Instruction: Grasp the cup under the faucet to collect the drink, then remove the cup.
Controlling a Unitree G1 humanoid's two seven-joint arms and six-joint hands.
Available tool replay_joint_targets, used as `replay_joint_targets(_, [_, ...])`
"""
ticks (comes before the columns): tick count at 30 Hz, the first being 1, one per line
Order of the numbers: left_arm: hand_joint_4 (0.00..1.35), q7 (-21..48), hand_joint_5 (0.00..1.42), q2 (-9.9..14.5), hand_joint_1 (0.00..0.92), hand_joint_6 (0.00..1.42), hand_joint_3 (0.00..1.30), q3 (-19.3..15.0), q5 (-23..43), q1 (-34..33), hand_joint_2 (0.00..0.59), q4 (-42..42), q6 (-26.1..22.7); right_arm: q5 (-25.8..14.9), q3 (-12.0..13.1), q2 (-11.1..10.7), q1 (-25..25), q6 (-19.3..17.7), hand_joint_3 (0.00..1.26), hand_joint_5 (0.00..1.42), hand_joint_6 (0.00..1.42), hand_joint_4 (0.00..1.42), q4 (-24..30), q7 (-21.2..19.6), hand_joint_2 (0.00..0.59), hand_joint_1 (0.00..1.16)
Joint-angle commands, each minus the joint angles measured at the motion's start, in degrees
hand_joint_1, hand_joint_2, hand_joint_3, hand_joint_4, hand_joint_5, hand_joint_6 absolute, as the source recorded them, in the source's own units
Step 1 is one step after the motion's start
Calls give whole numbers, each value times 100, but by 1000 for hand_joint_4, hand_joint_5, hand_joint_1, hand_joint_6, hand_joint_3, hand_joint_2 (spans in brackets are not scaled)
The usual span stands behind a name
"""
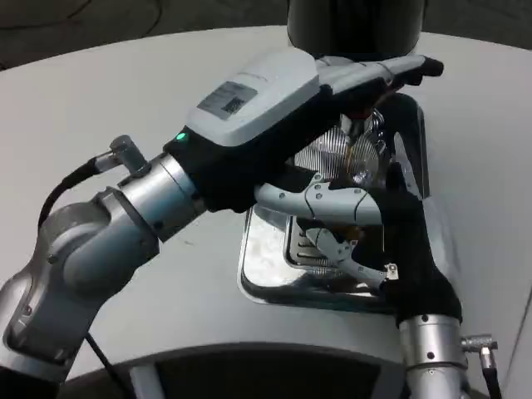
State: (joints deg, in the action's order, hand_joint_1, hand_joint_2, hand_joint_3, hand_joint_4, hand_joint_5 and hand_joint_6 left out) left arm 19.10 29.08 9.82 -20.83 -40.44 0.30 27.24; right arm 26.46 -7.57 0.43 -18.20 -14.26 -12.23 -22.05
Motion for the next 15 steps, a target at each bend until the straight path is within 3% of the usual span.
replay_joint_targets(1, [180,131,296,147,0,190,156,77,-156,153,97,118,32,-108,24,91,-77,54,3,0,0,1,-152,-80,197,812])
replay_joint_targets(15, [181,108,296,164,0,176,156,-28,21,192,99,150,-77,-70,-10,237,-315,184,0,2,0,24,-344,-291,194,803])
